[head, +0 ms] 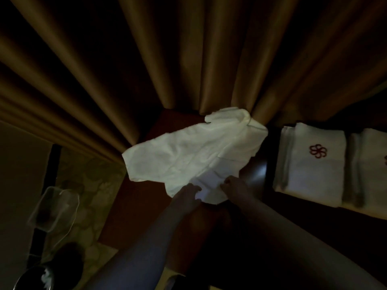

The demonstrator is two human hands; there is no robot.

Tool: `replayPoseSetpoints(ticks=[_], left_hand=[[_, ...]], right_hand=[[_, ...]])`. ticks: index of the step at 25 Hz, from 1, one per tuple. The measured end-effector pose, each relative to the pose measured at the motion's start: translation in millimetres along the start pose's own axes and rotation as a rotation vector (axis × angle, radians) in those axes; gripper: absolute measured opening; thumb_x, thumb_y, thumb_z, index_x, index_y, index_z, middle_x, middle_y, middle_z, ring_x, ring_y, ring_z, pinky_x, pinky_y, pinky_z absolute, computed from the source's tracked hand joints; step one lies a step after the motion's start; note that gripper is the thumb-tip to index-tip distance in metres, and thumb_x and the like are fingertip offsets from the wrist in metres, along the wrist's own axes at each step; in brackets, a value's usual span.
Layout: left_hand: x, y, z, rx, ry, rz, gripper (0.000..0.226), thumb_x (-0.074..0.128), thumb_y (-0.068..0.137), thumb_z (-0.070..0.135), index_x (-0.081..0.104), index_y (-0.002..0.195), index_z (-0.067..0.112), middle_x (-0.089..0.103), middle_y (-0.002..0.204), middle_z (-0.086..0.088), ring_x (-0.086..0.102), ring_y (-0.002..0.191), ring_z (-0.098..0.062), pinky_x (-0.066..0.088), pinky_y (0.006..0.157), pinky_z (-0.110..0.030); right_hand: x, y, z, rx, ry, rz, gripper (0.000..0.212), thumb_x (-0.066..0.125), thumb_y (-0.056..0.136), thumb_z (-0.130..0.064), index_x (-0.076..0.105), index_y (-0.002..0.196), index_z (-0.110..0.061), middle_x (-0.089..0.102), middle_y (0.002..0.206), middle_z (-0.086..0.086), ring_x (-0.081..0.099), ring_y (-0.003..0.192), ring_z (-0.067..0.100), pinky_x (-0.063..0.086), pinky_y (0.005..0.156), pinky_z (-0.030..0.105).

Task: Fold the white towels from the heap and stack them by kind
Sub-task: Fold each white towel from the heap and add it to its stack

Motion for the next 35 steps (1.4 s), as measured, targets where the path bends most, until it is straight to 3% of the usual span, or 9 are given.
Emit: replayPoseSetpoints(ticks=[2, 6, 11, 14, 17, 21, 25, 29, 35], left_hand=[[11.3, 1.2, -9.0, 0.051, 0.036, -0.025, 0.059, 0.061, 0.090, 0.027, 0.040, 0.144, 0.014, 0.039, 0.144, -0.009, 0.037, 0.132, -0.026, 0.035, 0.105, -0.034], [15.6, 8.9, -14.2, 0.143, 0.136, 0.024, 0.065, 0.064, 0.085, 0.025, 0.039, 0.144, 0.014, 0.042, 0.137, -0.010, 0.040, 0.124, -0.028, 0.040, 0.097, -0.037], [16.1, 19.1, -8.7, 0.279, 0.226, 0.090, 0.041, 0.069, 0.071, 0.010, 0.063, 0.112, 0.008, 0.060, 0.092, -0.016, 0.059, 0.086, -0.036, 0.046, 0.062, -0.040], [9.9, 21.5, 6.4, 0.441, 0.377, 0.132, 0.024, 0.060, 0.076, 0.017, 0.065, 0.099, 0.013, 0.059, 0.086, -0.014, 0.060, 0.080, -0.034, 0.043, 0.059, -0.034], [-19.5, 23.1, 15.9, 0.428, 0.172, 0.168, 0.023, 0.055, 0.090, 0.013, 0.062, 0.112, 0.010, 0.060, 0.110, -0.015, 0.056, 0.099, -0.032, 0.043, 0.077, -0.038], [-69.7, 9.1, 29.5, 0.292, -0.272, 0.204, 0.010, 0.039, 0.103, 0.024, 0.048, 0.107, 0.022, 0.061, 0.096, 0.000, 0.060, 0.084, -0.019, 0.041, 0.065, -0.029], [-117.3, -18.6, 69.5, 0.362, -0.455, 0.304, 0.007, 0.038, 0.103, 0.028, 0.044, 0.102, 0.025, 0.056, 0.085, 0.006, 0.054, 0.070, -0.005, 0.041, 0.061, -0.024], [-156.4, -47.1, 112.1, 0.409, -0.641, 0.372, 0.010, 0.040, 0.102, 0.025, 0.048, 0.097, 0.024, 0.053, 0.076, 0.003, 0.051, 0.070, -0.007, 0.040, 0.065, -0.025], [-202.1, -84.6, 160.1, 0.336, -0.861, 0.460, 0.019, 0.048, 0.092, 0.016, 0.055, 0.078, 0.027, 0.050, 0.076, 0.005, 0.048, 0.076, -0.011, 0.037, 0.072, -0.030]], right_hand=[[15.0, 7.9, 1.8, 0.025, 0.052, 0.130, 0.019, 0.059, 0.084, -0.019, 0.062, 0.098, -0.006, 0.059, 0.095, 0.016, 0.061, 0.092, 0.032, 0.047, 0.071, 0.031], [26.7, 0.9, 40.4, 0.476, 0.383, 0.246, 0.062, 0.075, 0.076, -0.028, 0.048, 0.123, 0.004, 0.055, 0.121, 0.020, 0.056, 0.109, 0.034, 0.046, 0.088, 0.034], [31.4, 9.6, 45.1, 0.449, 0.700, 0.270, 0.033, 0.068, 0.086, -0.018, 0.064, 0.110, 0.004, 0.066, 0.108, 0.020, 0.063, 0.103, 0.035, 0.051, 0.090, 0.047], [26.4, 3.1, 41.7, 0.466, 0.874, 0.352, 0.029, 0.070, 0.083, -0.021, 0.067, 0.105, -0.002, 0.069, 0.103, 0.013, 0.066, 0.096, 0.029, 0.054, 0.088, 0.049], [11.0, -3.7, 28.2, 0.436, 0.889, 0.392, 0.033, 0.071, 0.075, -0.036, 0.069, 0.099, -0.013, 0.071, 0.093, 0.005, 0.068, 0.087, 0.021, 0.057, 0.081, 0.043], [-43.9, -13.9, -2.8, 0.294, 0.839, 0.492, 0.026, 0.066, 0.085, -0.024, 0.065, 0.103, -0.006, 0.066, 0.095, 0.006, 0.061, 0.084, 0.016, 0.045, 0.065, 0.024], [-100.9, -25.9, -31.6, 0.169, 1.001, 0.582, 0.045, 0.070, 0.084, -0.017, 0.051, 0.123, -0.007, 0.058, 0.113, 0.006, 0.058, 0.100, 0.019, 0.044, 0.078, 0.027], [-147.6, -45.1, -57.6, -0.045, 1.051, 0.434, 0.016, 0.063, 0.089, -0.022, 0.068, 0.104, -0.019, 0.066, 0.105, -0.003, 0.060, 0.105, 0.017, 0.046, 0.084, 0.023], [-201.0, -95.8, -59.7, -0.183, 1.006, 0.316, 0.038, 0.043, 0.087, -0.010, 0.071, 0.105, -0.027, 0.069, 0.112, 0.002, 0.063, 0.107, 0.018, 0.049, 0.098, 0.041]])
Point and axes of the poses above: each hand's wrist, its own y-axis towards the middle knuckle, its own x-axis out of the palm, z = x × y, the point moved 8 cm from there along y, towards the middle knuckle
